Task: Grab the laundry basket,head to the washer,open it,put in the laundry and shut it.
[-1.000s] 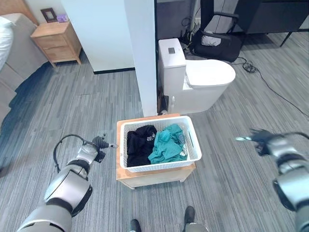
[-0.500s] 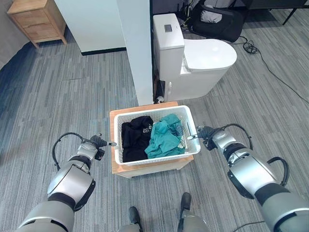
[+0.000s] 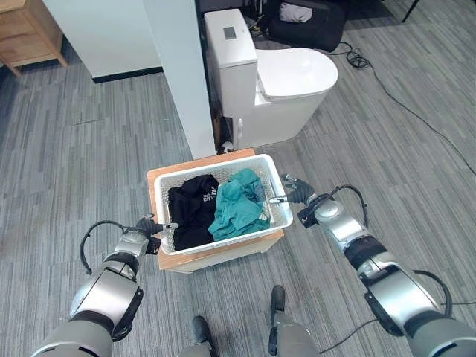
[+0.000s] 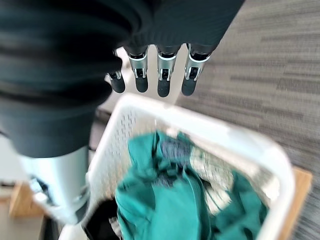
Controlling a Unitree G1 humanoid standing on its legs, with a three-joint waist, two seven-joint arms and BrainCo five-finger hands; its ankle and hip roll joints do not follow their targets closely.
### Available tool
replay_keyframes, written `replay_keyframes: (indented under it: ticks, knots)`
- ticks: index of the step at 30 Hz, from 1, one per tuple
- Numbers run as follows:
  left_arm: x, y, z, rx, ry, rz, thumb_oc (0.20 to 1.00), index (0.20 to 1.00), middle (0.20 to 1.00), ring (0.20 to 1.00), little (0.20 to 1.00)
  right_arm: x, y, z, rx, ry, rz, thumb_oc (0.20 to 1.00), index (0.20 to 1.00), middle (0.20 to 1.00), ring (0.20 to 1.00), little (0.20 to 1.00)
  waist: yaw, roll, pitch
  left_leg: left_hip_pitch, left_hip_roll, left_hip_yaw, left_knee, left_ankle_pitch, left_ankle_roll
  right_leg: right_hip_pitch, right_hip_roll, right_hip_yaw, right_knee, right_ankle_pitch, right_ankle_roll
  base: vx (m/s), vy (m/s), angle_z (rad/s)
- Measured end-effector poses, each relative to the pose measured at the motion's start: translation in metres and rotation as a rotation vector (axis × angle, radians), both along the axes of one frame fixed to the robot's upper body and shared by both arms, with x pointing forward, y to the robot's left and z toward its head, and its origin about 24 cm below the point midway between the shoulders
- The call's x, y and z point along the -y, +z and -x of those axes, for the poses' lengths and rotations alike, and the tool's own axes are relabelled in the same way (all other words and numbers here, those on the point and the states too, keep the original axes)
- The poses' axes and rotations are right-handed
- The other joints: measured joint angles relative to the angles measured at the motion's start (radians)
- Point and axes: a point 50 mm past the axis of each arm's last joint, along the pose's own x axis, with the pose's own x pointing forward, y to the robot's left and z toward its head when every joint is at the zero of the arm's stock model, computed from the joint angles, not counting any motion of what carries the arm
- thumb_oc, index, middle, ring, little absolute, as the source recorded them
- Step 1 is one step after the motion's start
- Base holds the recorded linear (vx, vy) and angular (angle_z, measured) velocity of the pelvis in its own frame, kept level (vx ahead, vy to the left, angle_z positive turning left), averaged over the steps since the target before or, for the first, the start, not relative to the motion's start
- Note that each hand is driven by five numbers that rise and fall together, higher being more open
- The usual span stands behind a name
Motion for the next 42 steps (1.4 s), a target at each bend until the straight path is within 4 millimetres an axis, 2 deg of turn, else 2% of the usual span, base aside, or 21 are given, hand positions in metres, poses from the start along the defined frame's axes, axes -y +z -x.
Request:
replay_keyframes:
  ticks: [2, 4, 12, 14, 18, 20, 26, 31, 36, 42]
  knots:
    - [0.003, -0.006, 0.004, -0.017, -0.001, 0.009, 1.000, 1.000, 1.000, 1.000, 1.000, 0.020, -0.018, 0.013, -0.044, -0.083, -0.004, 1.000, 1.000, 1.000, 1.000, 1.000, 0.002, 0.000, 0.000, 0.005, -0.001, -0.003, 0.000, -0.002, 0.002, 0.008, -0.002, -0.002, 0.000, 0.002, 0.002, 0.05, 0.008, 0.03]
    - [0.011, -0.009, 0.003, -0.015, -0.010, 0.026, 1.000, 1.000, 1.000, 1.000, 1.000, 0.037, -0.027, 0.024, -0.049, -0.169, -0.064, 1.000, 1.000, 1.000, 1.000, 1.000, 0.004, 0.002, 0.002, 0.003, -0.003, -0.006, 0.000, -0.003, 0.004, 0.007, -0.005, -0.003, 0.000, 0.004, 0.006, 0.02, 0.003, 0.03]
    - [0.019, -0.013, 0.004, -0.016, -0.023, 0.036, 1.000, 1.000, 1.000, 1.000, 1.000, 0.064, -0.052, 0.041, -0.135, -0.323, -0.097, 1.000, 1.000, 1.000, 1.000, 1.000, 0.003, 0.007, 0.004, 0.000, -0.004, -0.008, 0.000, 0.000, 0.003, 0.002, -0.006, -0.005, -0.001, 0.009, 0.010, 0.00, -0.001, -0.01]
    - [0.021, -0.012, 0.003, -0.021, -0.037, 0.022, 1.000, 1.000, 1.000, 1.000, 1.000, 0.079, -0.067, 0.045, -0.224, -0.390, -0.085, 1.000, 1.000, 1.000, 1.000, 1.000, 0.006, 0.007, 0.004, -0.004, -0.004, -0.008, 0.000, 0.002, 0.004, -0.001, -0.007, -0.006, -0.001, 0.009, 0.010, 0.00, 0.000, 0.00]
    - [0.022, -0.005, -0.004, -0.012, -0.034, 0.016, 1.000, 1.000, 1.000, 1.000, 1.000, 0.093, -0.067, 0.043, -0.275, -0.427, -0.064, 1.000, 1.000, 1.000, 1.000, 1.000, 0.010, 0.011, 0.002, -0.031, -0.006, -0.009, 0.000, 0.005, 0.007, -0.026, -0.009, -0.007, 0.000, 0.012, 0.007, -0.02, -0.011, 0.01]
    - [0.023, 0.001, -0.009, -0.013, -0.046, -0.009, 1.000, 1.000, 1.000, 1.000, 1.000, 0.096, -0.055, 0.030, -0.298, -0.431, -0.053, 1.000, 1.000, 1.000, 1.000, 1.000, 0.013, 0.014, 0.002, -0.038, -0.005, -0.009, 0.000, 0.006, 0.008, -0.034, -0.007, -0.007, 0.000, 0.014, 0.005, -0.05, -0.008, -0.01]
    - [0.028, 0.023, -0.027, 0.039, -0.088, -0.050, 1.000, 1.000, 1.000, 1.000, 1.000, 0.088, -0.019, 0.002, -0.255, -0.378, -0.042, 1.000, 1.000, 1.000, 1.000, 1.000, 0.036, 0.022, -0.002, -0.090, -0.009, -0.012, 0.000, 0.018, 0.011, -0.083, -0.011, -0.007, 0.000, 0.025, -0.004, -0.02, -0.004, 0.01]
    - [0.026, 0.029, -0.031, 0.051, -0.095, -0.081, 1.000, 1.000, 1.000, 1.000, 1.000, 0.079, -0.002, -0.010, -0.251, -0.339, -0.039, 1.000, 1.000, 1.000, 1.000, 1.000, 0.037, 0.023, -0.001, -0.116, -0.008, -0.028, 0.001, 0.022, 0.010, -0.102, -0.011, -0.016, 0.000, 0.026, -0.005, 0.00, -0.003, 0.06]
    - [0.017, 0.034, -0.031, 0.061, -0.072, -0.107, 1.000, 1.000, 1.000, 1.000, 1.000, 0.068, -0.009, -0.011, -0.284, -0.304, -0.055, 1.000, 1.000, 1.000, 1.000, 1.000, 0.039, 0.023, -0.001, -0.123, -0.006, -0.032, 0.000, 0.023, 0.010, -0.108, -0.009, -0.017, 0.000, 0.026, -0.005, 0.01, -0.003, 0.00]
    - [0.018, 0.039, -0.035, 0.075, -0.074, -0.108, 1.000, 1.000, 1.000, 1.000, 1.000, 0.052, -0.018, -0.010, -0.312, -0.291, -0.117, 1.000, 1.000, 1.000, 1.000, 1.000, 0.040, 0.020, 0.001, -0.165, -0.007, -0.038, 0.000, 0.026, 0.008, -0.146, -0.010, -0.020, 0.000, 0.028, -0.008, 0.01, 0.006, 0.02]
